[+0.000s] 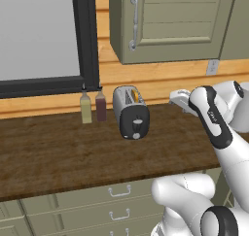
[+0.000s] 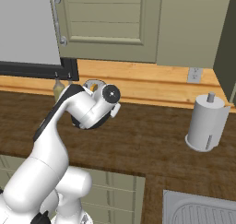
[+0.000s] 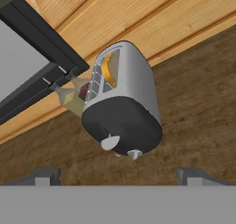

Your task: Start the toaster. Once the lever pops up, take the bread to the plate on the dining counter.

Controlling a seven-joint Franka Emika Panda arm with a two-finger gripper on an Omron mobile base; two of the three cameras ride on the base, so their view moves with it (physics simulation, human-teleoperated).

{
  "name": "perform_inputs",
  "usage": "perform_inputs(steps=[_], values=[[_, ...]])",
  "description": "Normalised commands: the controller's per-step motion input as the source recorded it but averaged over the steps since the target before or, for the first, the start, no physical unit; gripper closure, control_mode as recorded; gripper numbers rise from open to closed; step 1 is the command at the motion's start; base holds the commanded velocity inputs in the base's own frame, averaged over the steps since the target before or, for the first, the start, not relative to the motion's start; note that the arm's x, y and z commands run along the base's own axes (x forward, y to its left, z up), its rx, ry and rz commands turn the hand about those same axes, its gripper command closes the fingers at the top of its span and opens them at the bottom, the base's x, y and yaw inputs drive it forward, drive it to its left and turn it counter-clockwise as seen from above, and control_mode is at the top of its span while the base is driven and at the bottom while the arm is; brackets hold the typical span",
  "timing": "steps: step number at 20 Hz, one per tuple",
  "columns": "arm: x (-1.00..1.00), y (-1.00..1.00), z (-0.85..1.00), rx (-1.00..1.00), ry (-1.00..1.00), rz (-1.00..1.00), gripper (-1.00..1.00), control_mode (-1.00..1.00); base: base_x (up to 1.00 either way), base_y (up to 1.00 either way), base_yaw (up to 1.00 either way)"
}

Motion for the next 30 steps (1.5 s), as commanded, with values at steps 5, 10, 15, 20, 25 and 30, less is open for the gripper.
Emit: perform_inputs(steps=[5, 10, 15, 20, 25, 30], values=[[0.0, 0.0, 0.0, 0.0, 0.0, 0.0, -1.0, -1.0, 0.0, 0.0, 0.0], [0.0, 0.0, 0.0, 0.0, 0.0, 0.0, -1.0, -1.0, 0.0, 0.0, 0.0], [0.0, 0.0, 0.0, 0.0, 0.0, 0.0, -1.0, -1.0, 0.0, 0.0, 0.0], [0.0, 0.0, 0.0, 0.0, 0.0, 0.0, -1.0, -1.0, 0.0, 0.0, 0.0], [0.0, 0.0, 0.0, 0.0, 0.0, 0.0, -1.0, -1.0, 0.0, 0.0, 0.0], [0.0, 0.0, 0.0, 0.0, 0.0, 0.0, -1.0, -1.0, 0.0, 0.0, 0.0]])
